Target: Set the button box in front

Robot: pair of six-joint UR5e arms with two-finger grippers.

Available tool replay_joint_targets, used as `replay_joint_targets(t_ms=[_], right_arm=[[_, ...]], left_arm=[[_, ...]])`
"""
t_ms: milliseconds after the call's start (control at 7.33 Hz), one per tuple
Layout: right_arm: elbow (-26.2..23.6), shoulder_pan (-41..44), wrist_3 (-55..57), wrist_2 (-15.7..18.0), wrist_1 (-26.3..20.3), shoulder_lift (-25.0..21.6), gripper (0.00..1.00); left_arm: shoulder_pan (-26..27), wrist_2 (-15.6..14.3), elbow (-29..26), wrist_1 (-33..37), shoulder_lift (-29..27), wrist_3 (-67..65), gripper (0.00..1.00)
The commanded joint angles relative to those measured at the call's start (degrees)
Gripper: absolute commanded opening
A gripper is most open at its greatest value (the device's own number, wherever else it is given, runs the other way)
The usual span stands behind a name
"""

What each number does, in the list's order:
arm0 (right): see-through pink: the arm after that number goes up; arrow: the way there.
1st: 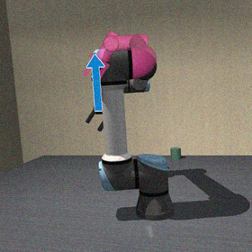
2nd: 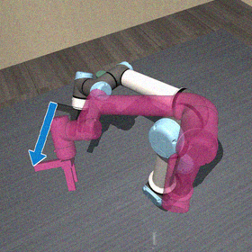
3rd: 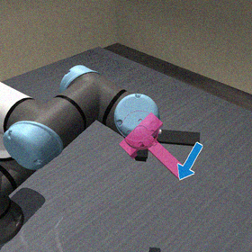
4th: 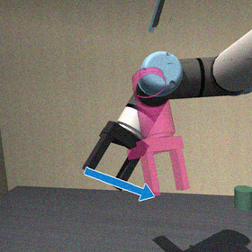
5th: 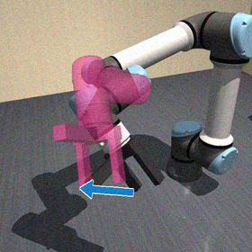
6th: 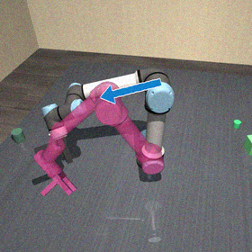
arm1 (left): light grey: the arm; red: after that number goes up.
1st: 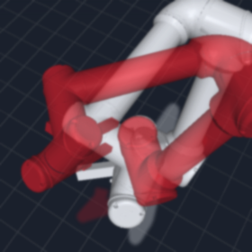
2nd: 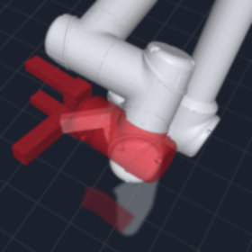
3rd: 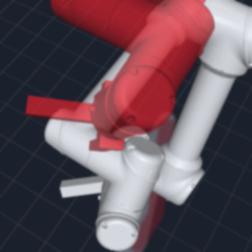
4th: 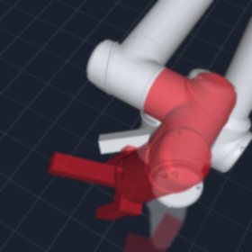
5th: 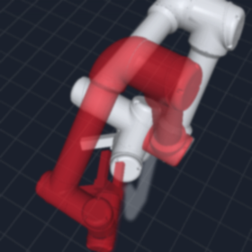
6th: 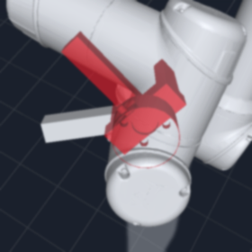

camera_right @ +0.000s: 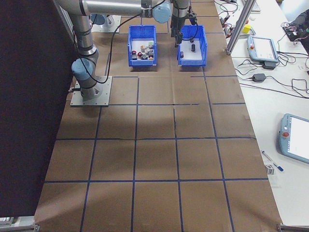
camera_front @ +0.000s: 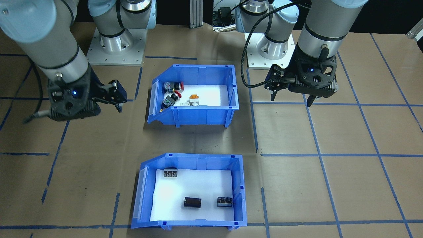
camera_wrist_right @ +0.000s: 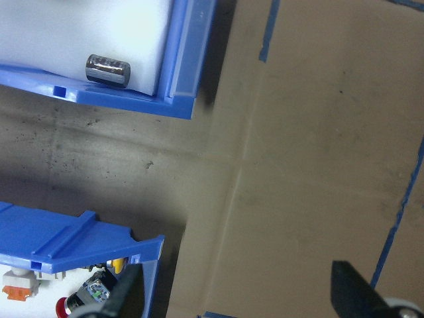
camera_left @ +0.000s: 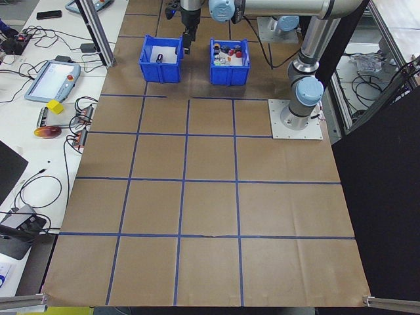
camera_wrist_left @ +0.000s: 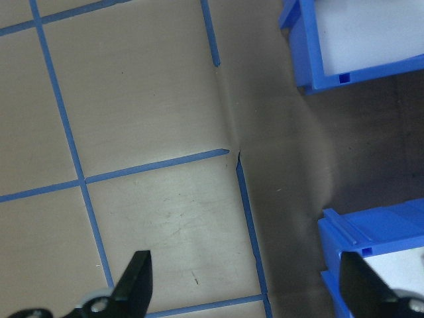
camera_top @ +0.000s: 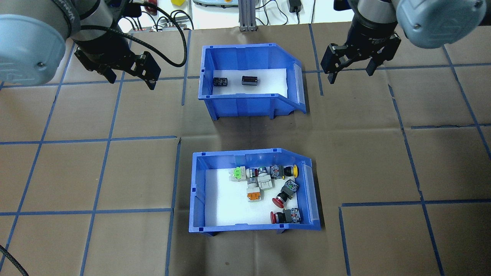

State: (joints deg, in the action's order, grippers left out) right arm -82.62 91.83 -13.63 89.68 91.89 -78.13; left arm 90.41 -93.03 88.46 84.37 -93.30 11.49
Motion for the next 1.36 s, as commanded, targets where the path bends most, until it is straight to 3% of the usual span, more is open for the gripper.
replay_joint_targets(t_ms=[0, 136, 409, 682, 1091, 1227], right_arm=[[7.7, 4.6, -9.7, 0.1, 0.0, 8.3, 1.00], [11.8, 7.4, -12.5, 0.2, 0.0, 11.6, 1.00], [17.2, 11.7, -28.6, 0.1, 0.0, 16.8, 1.00], [17.9, 13.9, -37.4, -0.7, 0.1, 18.6, 1.00], [17.9, 18.2, -45.3, -0.3, 0.7, 21.3, 1.00], [17.8, 19.4, -46.0, -0.1, 5.4, 23.3, 1.00]], left_arm=[[0.0, -0.9, 0.2, -0.6, 0.3, 0.0, 0.99], [0.0, -0.7, 0.6, -0.7, 0.3, -0.2, 0.99], [0.4, -0.5, 0.1, -0.8, 0.0, -0.9, 0.99], [0.5, 2.7, 0.7, -0.7, -0.7, -1.3, 0.99], [3.4, 3.8, 6.5, -0.2, 3.1, -24.8, 0.99], [6.2, 3.6, 9.4, -0.1, 4.7, -33.8, 0.99]])
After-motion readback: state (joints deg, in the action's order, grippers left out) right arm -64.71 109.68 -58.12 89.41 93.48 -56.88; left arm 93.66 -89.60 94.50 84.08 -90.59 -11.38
